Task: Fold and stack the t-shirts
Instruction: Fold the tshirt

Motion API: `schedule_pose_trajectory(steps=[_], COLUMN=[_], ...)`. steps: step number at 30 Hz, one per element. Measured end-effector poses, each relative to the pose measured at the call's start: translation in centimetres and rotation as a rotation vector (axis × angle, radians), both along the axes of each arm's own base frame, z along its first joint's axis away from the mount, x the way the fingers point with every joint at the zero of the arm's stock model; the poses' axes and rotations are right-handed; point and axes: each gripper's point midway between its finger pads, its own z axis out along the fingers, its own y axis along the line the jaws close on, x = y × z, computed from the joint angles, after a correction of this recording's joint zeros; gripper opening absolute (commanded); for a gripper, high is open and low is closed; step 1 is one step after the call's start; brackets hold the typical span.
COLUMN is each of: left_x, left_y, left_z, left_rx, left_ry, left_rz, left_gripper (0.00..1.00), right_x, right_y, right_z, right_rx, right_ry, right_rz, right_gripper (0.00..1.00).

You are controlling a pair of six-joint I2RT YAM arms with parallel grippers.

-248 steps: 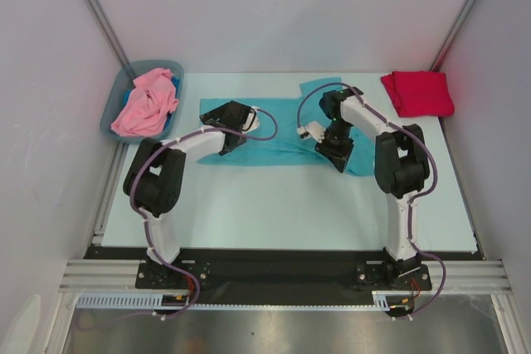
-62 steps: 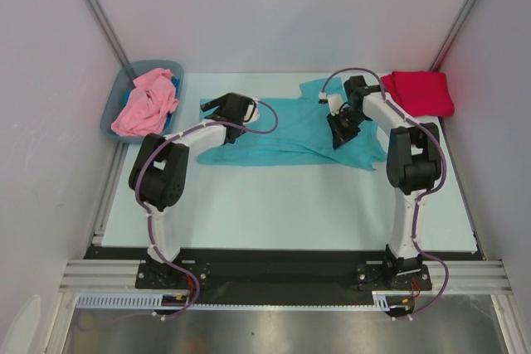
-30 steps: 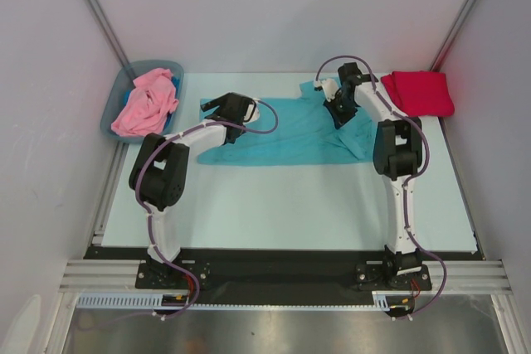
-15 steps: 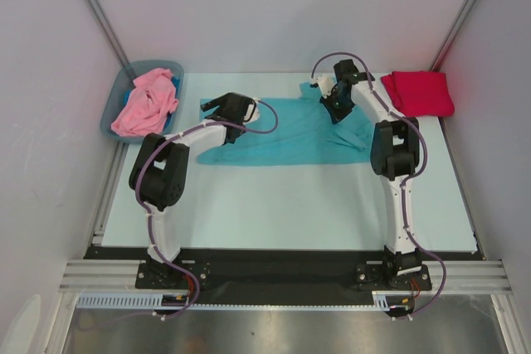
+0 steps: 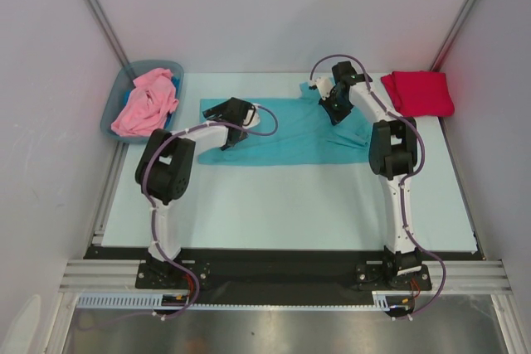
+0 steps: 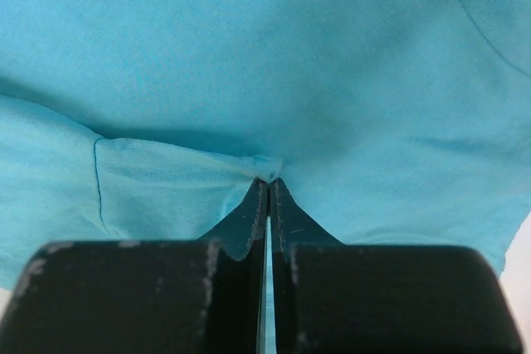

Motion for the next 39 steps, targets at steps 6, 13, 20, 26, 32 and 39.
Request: schedule_pose_trajectory(steps=[6, 13, 20, 26, 32, 39], left_x=[1.2, 3.4, 3.7, 3.5, 3.5, 4.3], left_y=[1.6, 4.3, 5.9, 6.6, 7.0, 6.8], left_z=[-1.5, -1.5, -1.4, -1.4, -1.2, -0.2], left_rx=[0.014, 0.024, 0.044, 0.06, 0.068, 0.057], left_ry=[0.031, 0.007, 0.008, 0.013, 0.012, -0.016], left_rz=[0.039, 0.113, 0.142, 0.157, 0.169, 0.172], left_gripper=[1.0, 1.0, 1.0, 1.0, 1.0, 1.0], right_x=[0.0, 0.1, 0.1, 0.1, 0.1, 0.4], right_y=[0.0, 0.1, 0.1, 0.1, 0.1, 0.2], right_z=[0.0, 0.0, 0.0, 0.0, 0.0, 0.2], right_rx=[0.0, 0.001, 0.001, 0.001, 0.001, 0.002], right_ry=[-0.002, -0.003, -0.004, -0.005, -0.005, -0.02], right_rz=[0.0, 0.001, 0.001, 0.001, 0.001, 0.002], right_gripper=[0.0, 0.0, 0.0, 0.0, 0.0, 0.0])
